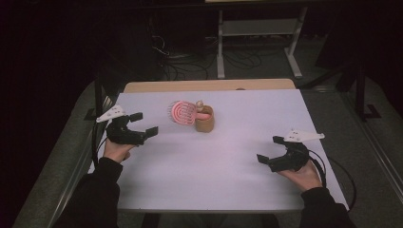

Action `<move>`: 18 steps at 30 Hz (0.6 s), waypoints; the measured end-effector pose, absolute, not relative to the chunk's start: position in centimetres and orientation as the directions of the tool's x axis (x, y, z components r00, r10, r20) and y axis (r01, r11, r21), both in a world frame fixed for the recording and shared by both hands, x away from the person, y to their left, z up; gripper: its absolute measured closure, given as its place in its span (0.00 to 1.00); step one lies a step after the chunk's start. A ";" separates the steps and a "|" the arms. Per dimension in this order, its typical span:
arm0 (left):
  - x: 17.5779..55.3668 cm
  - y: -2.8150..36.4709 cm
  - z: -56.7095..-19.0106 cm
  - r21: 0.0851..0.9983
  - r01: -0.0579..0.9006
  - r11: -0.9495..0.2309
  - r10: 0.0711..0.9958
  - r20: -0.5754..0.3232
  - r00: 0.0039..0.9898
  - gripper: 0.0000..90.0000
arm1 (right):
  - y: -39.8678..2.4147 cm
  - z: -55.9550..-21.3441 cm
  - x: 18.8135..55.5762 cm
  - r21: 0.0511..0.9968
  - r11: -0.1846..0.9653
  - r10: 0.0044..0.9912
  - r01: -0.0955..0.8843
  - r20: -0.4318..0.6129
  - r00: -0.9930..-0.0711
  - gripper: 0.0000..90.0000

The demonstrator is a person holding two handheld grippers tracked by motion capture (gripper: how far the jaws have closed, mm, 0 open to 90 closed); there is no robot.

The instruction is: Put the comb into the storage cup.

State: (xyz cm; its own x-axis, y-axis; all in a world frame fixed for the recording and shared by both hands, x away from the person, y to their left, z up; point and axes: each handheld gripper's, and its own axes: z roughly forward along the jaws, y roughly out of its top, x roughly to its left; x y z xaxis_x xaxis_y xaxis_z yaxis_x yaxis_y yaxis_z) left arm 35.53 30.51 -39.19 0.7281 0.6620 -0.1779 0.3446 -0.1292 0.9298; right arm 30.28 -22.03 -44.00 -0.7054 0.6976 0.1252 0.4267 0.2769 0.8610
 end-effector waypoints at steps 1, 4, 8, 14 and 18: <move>35.3 30.8 -39.4 0.930 0.346 -0.124 0.664 -0.182 0.725 0.00 | -22.0 -44.0 30.3 0.861 0.277 0.697 0.426 0.125 -0.706 0.00; 35.1 31.1 -39.5 0.931 0.344 -0.121 0.668 -0.180 0.722 0.00 | -22.0 -44.0 30.3 0.861 0.278 0.697 0.426 0.125 -0.707 0.00; 34.6 31.6 -39.9 0.933 0.342 -0.115 0.670 -0.181 0.720 0.00 | -22.1 -44.0 30.2 0.862 0.276 0.697 0.425 0.125 -0.706 0.00; 34.0 32.3 -40.7 0.933 0.341 -0.112 0.676 -0.180 0.715 0.00 | -22.1 -44.0 30.2 0.863 0.275 0.698 0.423 0.123 -0.706 0.00; 33.5 33.0 -41.2 0.935 0.341 -0.094 0.689 -0.186 0.701 0.00 | -22.2 -44.0 30.2 0.864 0.272 0.699 0.424 0.126 -0.704 0.00</move>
State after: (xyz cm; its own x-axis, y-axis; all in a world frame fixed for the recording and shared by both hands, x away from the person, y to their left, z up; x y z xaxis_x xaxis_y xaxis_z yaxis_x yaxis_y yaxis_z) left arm 33.50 33.03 -41.25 0.7008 0.6886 -0.1863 0.3411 -0.0941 0.9353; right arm 30.16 -22.20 -44.00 -0.7044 0.6986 0.1256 0.4241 0.2723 0.8637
